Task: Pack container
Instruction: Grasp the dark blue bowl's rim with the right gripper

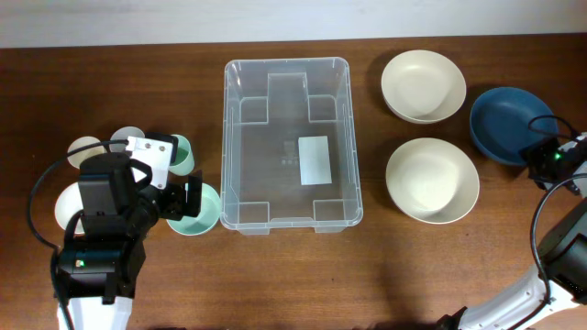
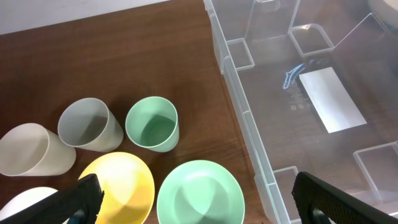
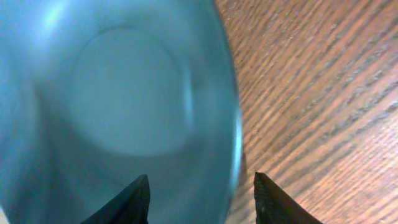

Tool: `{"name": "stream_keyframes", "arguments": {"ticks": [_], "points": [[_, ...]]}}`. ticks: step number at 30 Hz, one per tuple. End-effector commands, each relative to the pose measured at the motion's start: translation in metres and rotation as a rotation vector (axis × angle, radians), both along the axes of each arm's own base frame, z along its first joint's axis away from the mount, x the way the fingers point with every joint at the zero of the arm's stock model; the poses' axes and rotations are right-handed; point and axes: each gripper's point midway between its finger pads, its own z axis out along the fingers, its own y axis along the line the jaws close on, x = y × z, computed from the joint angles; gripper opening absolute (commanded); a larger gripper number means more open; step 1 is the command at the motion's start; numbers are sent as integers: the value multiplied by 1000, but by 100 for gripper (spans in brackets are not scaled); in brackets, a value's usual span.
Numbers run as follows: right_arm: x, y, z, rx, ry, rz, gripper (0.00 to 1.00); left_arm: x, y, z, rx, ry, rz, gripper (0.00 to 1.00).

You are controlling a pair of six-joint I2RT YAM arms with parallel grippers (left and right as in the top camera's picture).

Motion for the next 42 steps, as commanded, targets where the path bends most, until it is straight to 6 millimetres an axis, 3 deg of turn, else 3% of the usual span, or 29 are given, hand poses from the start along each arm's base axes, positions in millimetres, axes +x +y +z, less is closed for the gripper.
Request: {"name": "stream_keyframes", "arguments": {"ticks": [1, 12, 21, 28, 31, 42], "points": [[7, 3, -4, -8, 2, 18, 40, 2, -2, 11, -15, -25, -4, 100], [-1, -9, -8, -49, 50, -49, 37, 2, -2, 11, -15, -25, -4, 100], [-4, -6, -27, -23, 82, -46, 37, 2, -2, 11, -15, -25, -4, 100], [-3, -6, -28, -24, 81, -46, 37, 2, -2, 11, -15, -25, -4, 100], [-3, -6, -28, -24, 80, -46, 21, 2, -2, 11, -15, -25, -4, 100], [-3, -7, -27, -26, 79, -46, 4, 2, -2, 11, -15, -25, -4, 100]]}}
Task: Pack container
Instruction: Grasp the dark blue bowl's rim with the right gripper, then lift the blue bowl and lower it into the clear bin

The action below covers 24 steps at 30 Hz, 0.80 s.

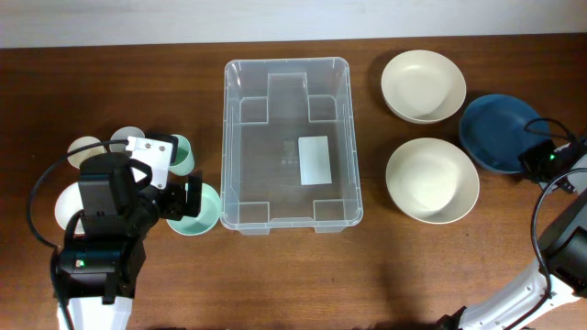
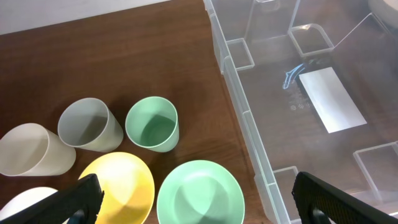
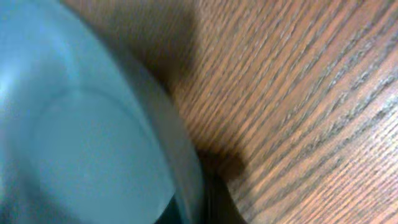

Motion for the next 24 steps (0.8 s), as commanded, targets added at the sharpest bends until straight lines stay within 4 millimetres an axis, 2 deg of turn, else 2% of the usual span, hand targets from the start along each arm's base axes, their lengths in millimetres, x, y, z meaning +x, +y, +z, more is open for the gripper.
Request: {"name": "stream_keyframes", "arguments": {"ticks": [1, 7, 13, 17, 18, 20, 22, 24], "points": [[0, 1, -7, -1, 19, 6, 4, 2, -2, 11, -15, -25, -4, 100], [3, -1, -2, -9, 0, 7, 4, 2, -2, 11, -15, -26, -4, 100], [14, -11, 31, -51, -63, -10, 4, 3, -2, 11, -14, -26, -4, 100], [17, -13, 84, -98, -119, -8, 4, 2, -2, 11, -15, -26, -4, 100], [16, -11, 104, -112, -135, -7, 4, 2, -2, 11, -15, -26, -4, 100], [14, -9, 131, -130, -158, -7, 4, 2, -2, 11, -15, -26, -4, 100], [9, -3, 169, -152, -185, -4, 4, 2, -2, 11, -15, -26, -4, 100], [7, 10, 197, -166, -213, 29, 4, 2, -2, 11, -15, -26, -4, 100]]}}
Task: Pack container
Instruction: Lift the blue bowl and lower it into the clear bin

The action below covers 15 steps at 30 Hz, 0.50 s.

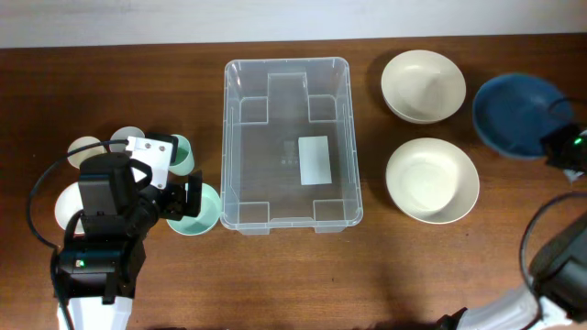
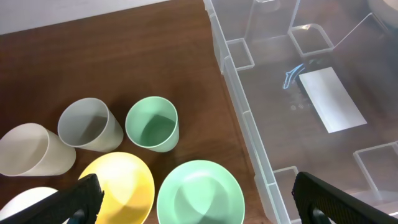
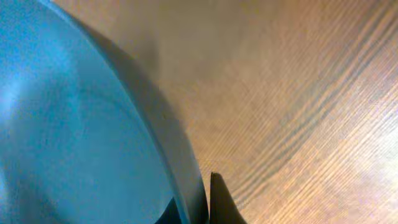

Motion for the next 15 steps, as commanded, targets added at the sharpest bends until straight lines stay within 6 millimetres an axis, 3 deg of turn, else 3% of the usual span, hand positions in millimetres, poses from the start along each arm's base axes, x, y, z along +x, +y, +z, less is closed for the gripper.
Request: {"name": "stream_keyframes", "arguments": {"ticks": [1, 5, 6, 8, 9, 12, 13, 15], "points": [[10, 26, 97, -96, -155, 98, 4, 2, -2, 11, -15, -25, -4, 100], [21, 98, 153, -140, -219, 312, 4, 2, -2, 11, -15, -25, -4, 100], [27, 134, 174, -174, -243, 417, 4, 2, -2, 11, -15, -25, -4, 100], [35, 179, 193, -207, -261, 537, 4, 2, -2, 11, -15, -25, -4, 100], [39, 214, 203, -244, -248, 600, 4, 2, -2, 11, -15, -25, -4, 100], [46, 295, 211, -304, -249, 758, 4, 2, -2, 10, -15, -25, -4, 100], [48, 338, 209, -321, -258, 842, 4, 2, -2, 11, -15, -25, -4, 100], [49, 378, 200, -334, -253, 910, 4, 2, -2, 11, -15, -25, -4, 100]]}}
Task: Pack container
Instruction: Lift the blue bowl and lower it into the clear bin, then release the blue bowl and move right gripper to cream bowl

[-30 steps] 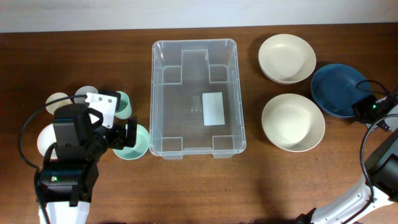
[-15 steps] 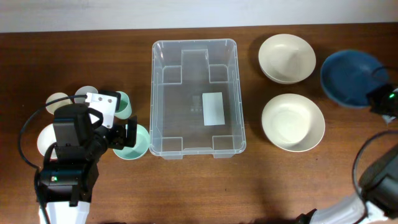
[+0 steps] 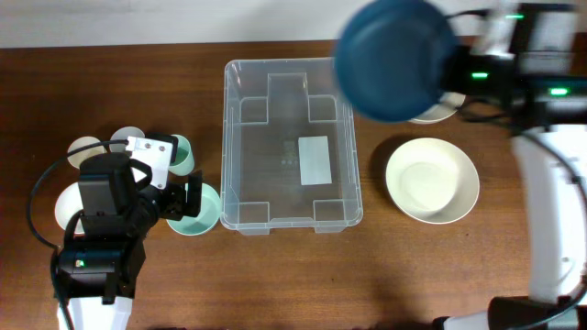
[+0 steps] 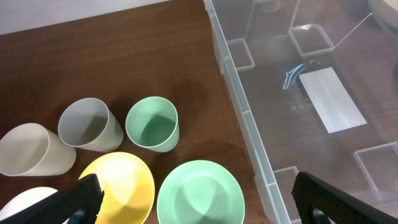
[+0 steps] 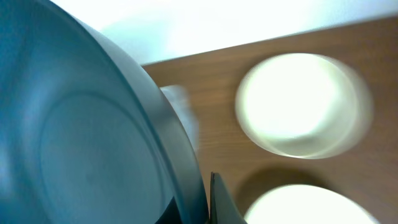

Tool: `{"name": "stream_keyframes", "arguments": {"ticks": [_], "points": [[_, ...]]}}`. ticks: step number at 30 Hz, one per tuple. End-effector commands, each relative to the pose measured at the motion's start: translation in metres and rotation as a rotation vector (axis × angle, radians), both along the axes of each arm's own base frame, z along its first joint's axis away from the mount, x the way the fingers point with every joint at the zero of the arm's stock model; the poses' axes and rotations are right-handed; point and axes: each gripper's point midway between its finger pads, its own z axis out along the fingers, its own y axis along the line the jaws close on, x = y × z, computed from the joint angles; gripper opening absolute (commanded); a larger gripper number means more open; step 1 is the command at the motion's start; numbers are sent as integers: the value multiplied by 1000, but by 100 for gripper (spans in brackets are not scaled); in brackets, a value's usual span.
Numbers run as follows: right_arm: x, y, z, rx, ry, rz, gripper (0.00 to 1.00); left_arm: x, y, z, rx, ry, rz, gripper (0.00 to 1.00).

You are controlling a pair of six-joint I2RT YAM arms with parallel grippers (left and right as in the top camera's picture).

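Note:
The dark blue bowl (image 3: pixel 396 57) hangs high above the table, over the back right corner of the clear plastic container (image 3: pixel 289 142). My right gripper (image 3: pixel 456 70) is shut on its rim. In the right wrist view the blue bowl (image 5: pixel 93 143) fills the left half, with the rim pinched in the right gripper (image 5: pixel 205 202). My left gripper (image 3: pixel 188 205) stands open over the green bowl (image 4: pixel 199 194), just left of the container (image 4: pixel 298 93), holding nothing. The container's inside holds only a white label.
Two cream bowls lie right of the container: the near cream bowl (image 3: pixel 431 180) and the far cream bowl (image 3: pixel 441 112), partly hidden by the blue one. Left of the container are a green cup (image 4: pixel 152 123), grey cup (image 4: pixel 90 124), cream cup (image 4: pixel 28 149) and yellow bowl (image 4: pixel 118 185).
My right gripper has moved the blue bowl from low at the table's right edge to high up and left, over the container's back right corner. The left arm has not moved.
My right gripper stood open astride the blue bowl's rim on the table at the far right. Then it was shut on the rim. Then the bowl was off the table, and now it hangs by the container. The left arm stayed still throughout.

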Motion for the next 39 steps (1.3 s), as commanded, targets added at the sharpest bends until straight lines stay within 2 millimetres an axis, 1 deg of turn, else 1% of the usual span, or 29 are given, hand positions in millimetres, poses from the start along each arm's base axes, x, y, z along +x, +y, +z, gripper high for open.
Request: {"name": "stream_keyframes", "arguments": {"ticks": [1, 3, 4, 5, 6, 7, 8, 10, 11, 12, 13, 15, 18, 20, 21, 22, 23, 27, 29, 30, 32, 33, 35, 36, 38, 39], "points": [[3, 65, -5, -85, -19, 98, 4, 2, -2, 10, -15, -24, -4, 100], [5, 97, -22, -73, 15, 136, 4, 2, -2, 10, -15, -24, -4, 100], [8, 115, -37, -55, 50, 144, 4, 2, -2, 11, -15, -25, -4, 100], [11, 124, -49, -45, 76, 145, 4, 2, -2, 10, -15, -24, -4, 100], [15, 130, -62, -38, 104, 131, 4, 2, -2, 10, -15, -24, -4, 100], [22, 133, -82, -23, 152, 90, 4, 2, -2, 10, -15, -24, -4, 100], [28, 136, -98, -15, 180, 73, 4, 2, -2, 10, -15, -24, -5, 100], [39, 138, -117, -19, 198, 67, 4, 2, -2, 10, -15, -24, -5, 100], [47, 139, -131, -22, 208, 62, 4, 2, -2, 10, -15, -24, -5, 100], [53, 140, -141, -24, 215, 61, 4, 2, -2, 10, -15, -24, -4, 100], [59, 142, -156, -26, 228, 61, 4, 2, -2, 10, -15, -23, -4, 100], [62, 147, -170, -21, 250, 73, 4, 2, -2, 10, -15, -20, -4, 100], [63, 148, -180, -27, 266, 74, 4, 2, -2, 10, -15, -20, -5, 100], [63, 148, -180, -27, 267, 72, 4, 2, -2, 10, -15, -20, -4, 100], [63, 148, -180, -27, 267, 73, 9, 2, -2, 10, -15, -20, -4, 100], [63, 148, -180, -28, 266, 73, 33, 2, -2, 10, -15, -20, -4, 100], [63, 148, -180, -28, 266, 74, 35, 2, -2, 10, -15, -20, -4, 100], [63, 148, -180, -28, 266, 73, 35, 2, -2, 10, -15, -20, -4, 100], [63, 148, -180, -28, 266, 74, 39, 2, -2, 10, -15, -20, -5, 100], [63, 147, -180, -30, 266, 75, 39, 2, -2, 10, -15, -20, -4, 100], [64, 147, -175, -32, 253, 81, 39, 2, -2, 10, -15, -20, -4, 100], [66, 148, -168, -39, 233, 96, 40, 2, -2, 10, -15, -20, -4, 100], [69, 146, -144, -57, 182, 109, 44, 2, -2, 10, -15, -20, -4, 100], [71, 140, -121, -68, 144, 103, 46, 2, -2, 10, -15, -20, -4, 100], [74, 120, -72, -56, 73, 61, 49, 2, -2, 10, -15, -20, -4, 100], [76, 108, -54, -46, 47, 38, 54, 2, -2, 10, -15, -20, -4, 100]]}}
